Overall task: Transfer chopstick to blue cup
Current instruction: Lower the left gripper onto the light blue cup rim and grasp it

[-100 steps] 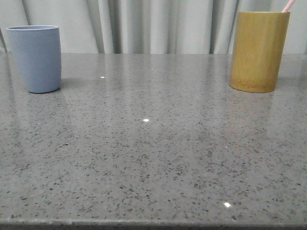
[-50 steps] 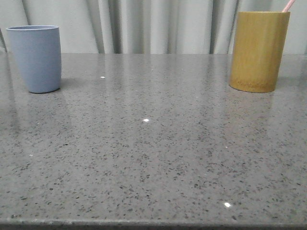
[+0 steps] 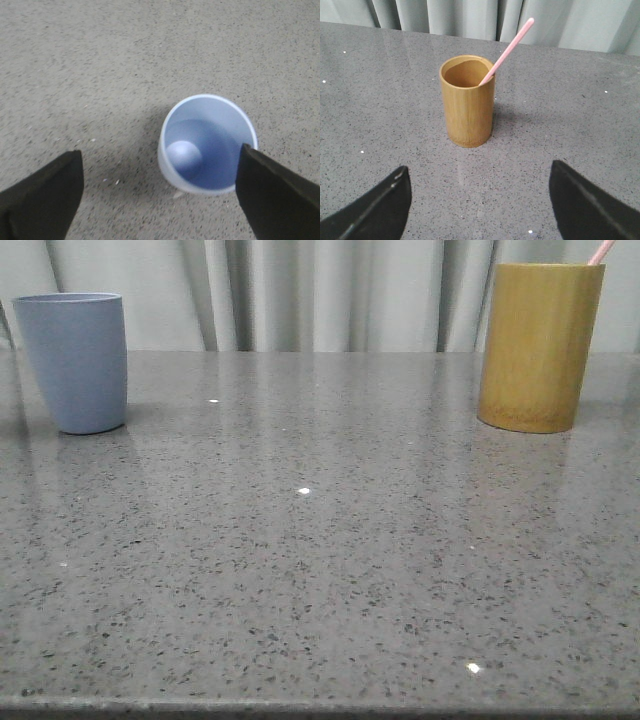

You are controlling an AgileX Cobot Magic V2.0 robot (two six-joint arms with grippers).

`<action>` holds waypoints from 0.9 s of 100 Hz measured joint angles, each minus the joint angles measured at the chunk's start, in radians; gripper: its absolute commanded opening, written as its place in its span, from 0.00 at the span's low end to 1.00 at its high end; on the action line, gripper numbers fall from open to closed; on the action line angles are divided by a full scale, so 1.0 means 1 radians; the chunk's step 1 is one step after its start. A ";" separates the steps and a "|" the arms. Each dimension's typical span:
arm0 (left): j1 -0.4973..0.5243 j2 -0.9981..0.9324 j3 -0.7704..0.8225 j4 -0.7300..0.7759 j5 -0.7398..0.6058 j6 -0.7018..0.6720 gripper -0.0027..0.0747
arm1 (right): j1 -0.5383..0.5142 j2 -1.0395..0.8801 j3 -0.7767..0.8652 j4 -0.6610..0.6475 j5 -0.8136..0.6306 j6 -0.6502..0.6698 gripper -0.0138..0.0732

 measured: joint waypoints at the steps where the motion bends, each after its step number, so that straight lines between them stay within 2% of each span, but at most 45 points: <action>1: -0.002 0.008 -0.003 0.001 0.000 0.000 0.81 | 0.000 0.000 0.000 0.000 0.000 0.000 0.81; 64: -0.030 0.190 -0.036 -0.005 0.002 0.000 0.80 | 0.000 0.000 0.000 0.000 -0.002 0.000 0.81; 74: -0.030 0.208 -0.036 -0.005 0.002 0.000 0.74 | 0.000 0.000 0.000 0.000 -0.002 0.000 0.81; 81: -0.030 0.218 -0.036 -0.005 0.004 0.000 0.66 | 0.000 0.000 0.000 0.000 -0.002 0.000 0.81; 90: -0.030 0.221 -0.036 -0.005 0.006 0.000 0.50 | 0.000 0.000 0.000 0.000 -0.002 0.000 0.81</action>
